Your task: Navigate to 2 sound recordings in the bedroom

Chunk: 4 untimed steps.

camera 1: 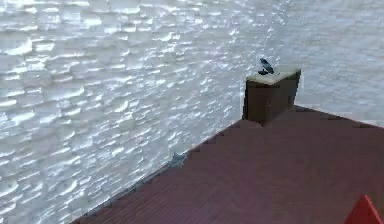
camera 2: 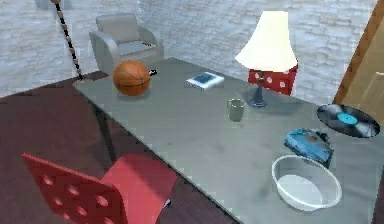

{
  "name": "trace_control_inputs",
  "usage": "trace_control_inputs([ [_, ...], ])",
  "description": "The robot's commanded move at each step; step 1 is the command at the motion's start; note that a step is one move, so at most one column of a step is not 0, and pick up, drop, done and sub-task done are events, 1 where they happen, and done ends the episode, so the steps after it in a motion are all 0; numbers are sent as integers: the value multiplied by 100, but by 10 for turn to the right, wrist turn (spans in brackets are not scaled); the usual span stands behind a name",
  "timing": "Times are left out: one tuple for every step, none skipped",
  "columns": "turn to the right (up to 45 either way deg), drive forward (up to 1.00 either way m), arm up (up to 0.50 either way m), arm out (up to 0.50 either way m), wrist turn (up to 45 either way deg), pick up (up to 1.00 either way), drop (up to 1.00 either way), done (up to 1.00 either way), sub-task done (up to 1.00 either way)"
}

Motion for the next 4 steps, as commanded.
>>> trace_control_inputs([
  [-270, 0, 0, 0, 0, 0, 0, 0, 0],
  [0, 45, 0, 0, 0, 0, 0, 0, 0],
  [450, 0, 0, 0, 0, 0, 0, 0, 0],
  [180, 0, 0, 0, 0, 0, 0, 0, 0],
])
